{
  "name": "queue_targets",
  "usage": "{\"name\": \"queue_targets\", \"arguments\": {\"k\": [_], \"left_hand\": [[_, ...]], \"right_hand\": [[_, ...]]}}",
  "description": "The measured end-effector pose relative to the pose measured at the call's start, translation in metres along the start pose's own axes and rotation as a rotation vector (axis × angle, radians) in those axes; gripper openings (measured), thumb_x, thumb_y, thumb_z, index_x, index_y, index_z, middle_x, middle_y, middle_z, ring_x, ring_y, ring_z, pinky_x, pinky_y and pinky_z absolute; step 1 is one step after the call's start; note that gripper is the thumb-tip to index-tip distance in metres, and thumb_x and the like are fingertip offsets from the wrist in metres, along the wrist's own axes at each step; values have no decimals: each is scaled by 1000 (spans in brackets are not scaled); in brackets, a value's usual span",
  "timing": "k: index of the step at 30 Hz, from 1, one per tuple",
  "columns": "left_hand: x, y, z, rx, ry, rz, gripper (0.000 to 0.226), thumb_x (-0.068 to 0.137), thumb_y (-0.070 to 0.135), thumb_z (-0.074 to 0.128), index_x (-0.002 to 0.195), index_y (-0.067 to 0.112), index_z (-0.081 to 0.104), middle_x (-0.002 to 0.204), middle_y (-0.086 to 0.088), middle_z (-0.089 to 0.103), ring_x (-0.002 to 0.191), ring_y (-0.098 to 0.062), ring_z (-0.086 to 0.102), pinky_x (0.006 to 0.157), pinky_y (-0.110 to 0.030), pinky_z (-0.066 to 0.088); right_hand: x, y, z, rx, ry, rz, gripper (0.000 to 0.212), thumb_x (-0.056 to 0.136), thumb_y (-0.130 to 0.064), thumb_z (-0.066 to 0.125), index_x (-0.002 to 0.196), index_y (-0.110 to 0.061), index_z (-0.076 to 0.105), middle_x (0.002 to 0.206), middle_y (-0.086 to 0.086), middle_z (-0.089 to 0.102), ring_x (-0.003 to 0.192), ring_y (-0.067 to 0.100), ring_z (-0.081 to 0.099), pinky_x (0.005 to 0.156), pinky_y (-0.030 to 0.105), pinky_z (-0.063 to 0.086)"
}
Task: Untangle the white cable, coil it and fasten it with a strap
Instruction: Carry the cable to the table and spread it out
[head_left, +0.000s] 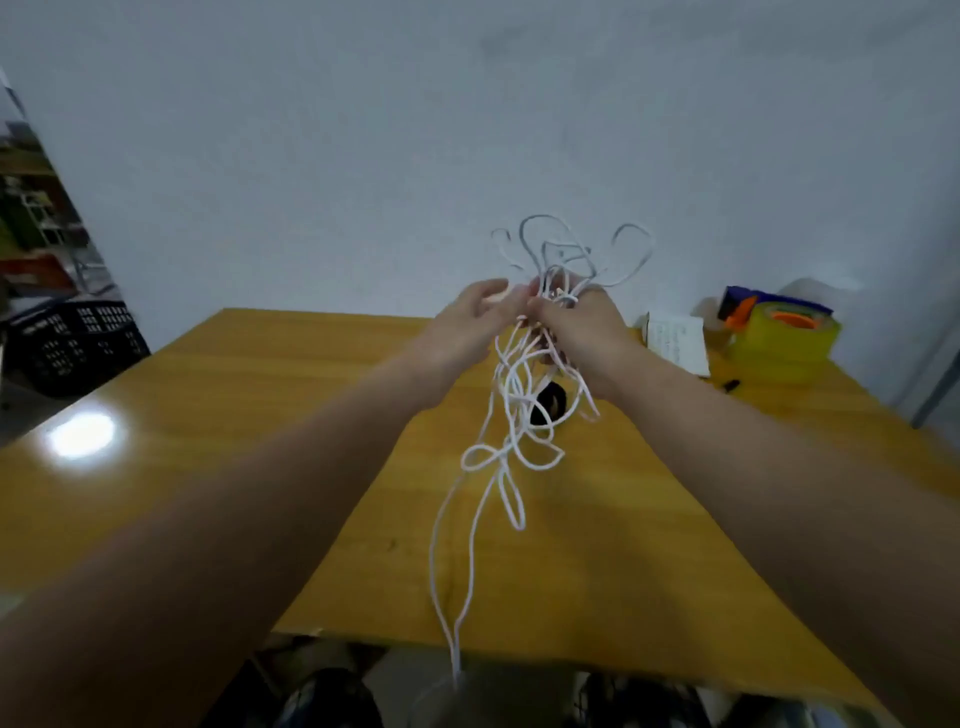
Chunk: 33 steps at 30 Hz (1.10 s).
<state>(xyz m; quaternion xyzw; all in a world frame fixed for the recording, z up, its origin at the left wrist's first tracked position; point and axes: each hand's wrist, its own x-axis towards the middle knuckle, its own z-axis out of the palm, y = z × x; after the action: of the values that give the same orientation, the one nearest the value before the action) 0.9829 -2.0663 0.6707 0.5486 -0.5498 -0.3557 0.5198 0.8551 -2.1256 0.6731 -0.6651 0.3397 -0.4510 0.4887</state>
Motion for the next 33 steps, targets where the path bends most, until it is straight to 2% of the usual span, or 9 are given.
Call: {"name": "queue_targets", "arguments": {"k": [4, 7, 10, 15, 20, 23, 27, 30, 33], "left_hand": [[-28, -11, 4, 22, -359, -184, 31, 87, 41, 59, 84, 10, 63, 74, -4, 63, 64, -12, 58, 68, -27, 47], [-30, -12, -11, 125, -263, -194, 21, 92, 24, 60, 76, 10, 61, 63, -2, 52, 53, -10, 48, 57, -24, 47], [-22, -5, -29, 212, -195, -193, 25, 93, 22, 58, 70, 12, 54, 57, -2, 46, 47, -12, 42, 45, -21, 38], [3, 2, -44, 362, -197, -160, 28, 96, 26, 55, 73, 9, 51, 49, 10, 45, 42, -9, 33, 42, -22, 28], [35, -6, -40, 173, 34, -104, 27, 101, 26, 43, 81, 10, 53, 60, 1, 30, 45, -10, 26, 40, -19, 22], [48, -10, -23, -191, 2, -141, 25, 102, 12, 36, 92, 4, 58, 68, 0, 36, 52, -8, 28, 44, -17, 22], [56, -25, -1, -39, 1, -80, 19, 98, 12, 48, 93, 11, 66, 77, 1, 54, 64, -9, 43, 55, -19, 33], [60, -30, 9, -55, 6, -67, 15, 96, 16, 53, 92, 16, 67, 77, 2, 58, 63, -10, 47, 56, -22, 36], [65, -31, 21, -30, -60, -9, 15, 95, 18, 55, 96, 11, 67, 75, 2, 57, 59, -9, 42, 53, -20, 33]], "right_hand": [[5, -31, -13, -20, 56, -186, 11, 91, -2, 52, 88, -12, 49, 63, 6, 50, 41, 9, 48, 39, 20, 41], [21, -35, -32, -240, 155, -302, 20, 92, -6, 46, 82, -23, 49, 70, 2, 49, 59, 17, 49, 52, 28, 40], [33, -27, -53, -734, 213, -356, 15, 94, -10, 37, 101, -16, 49, 89, 10, 55, 82, 29, 54, 67, 40, 42], [42, -11, -84, -1286, 259, -287, 32, 88, 0, 37, 118, -11, 38, 100, 22, 54, 73, 35, 49, 59, 37, 33], [42, 19, -107, -1039, 55, 24, 36, 98, -22, 42, 129, -10, 27, 103, 22, 58, 75, 31, 52, 56, 34, 39], [22, 43, -105, -909, -222, 281, 65, 91, -39, 55, 143, -15, 24, 140, 17, 41, 118, 34, 48, 87, 39, 45], [6, 49, -113, -1052, -393, 633, 65, 89, -38, 58, 144, -19, 29, 150, 7, 29, 126, 32, 42, 92, 47, 49], [9, 46, -111, -1145, -85, 289, 51, 89, -29, 56, 135, -16, 40, 134, 10, 48, 98, 26, 57, 77, 40, 54], [7, 35, -89, -701, -67, -126, 59, 90, -45, 52, 141, -24, 32, 146, 0, 37, 130, 16, 38, 104, 33, 35]]}}
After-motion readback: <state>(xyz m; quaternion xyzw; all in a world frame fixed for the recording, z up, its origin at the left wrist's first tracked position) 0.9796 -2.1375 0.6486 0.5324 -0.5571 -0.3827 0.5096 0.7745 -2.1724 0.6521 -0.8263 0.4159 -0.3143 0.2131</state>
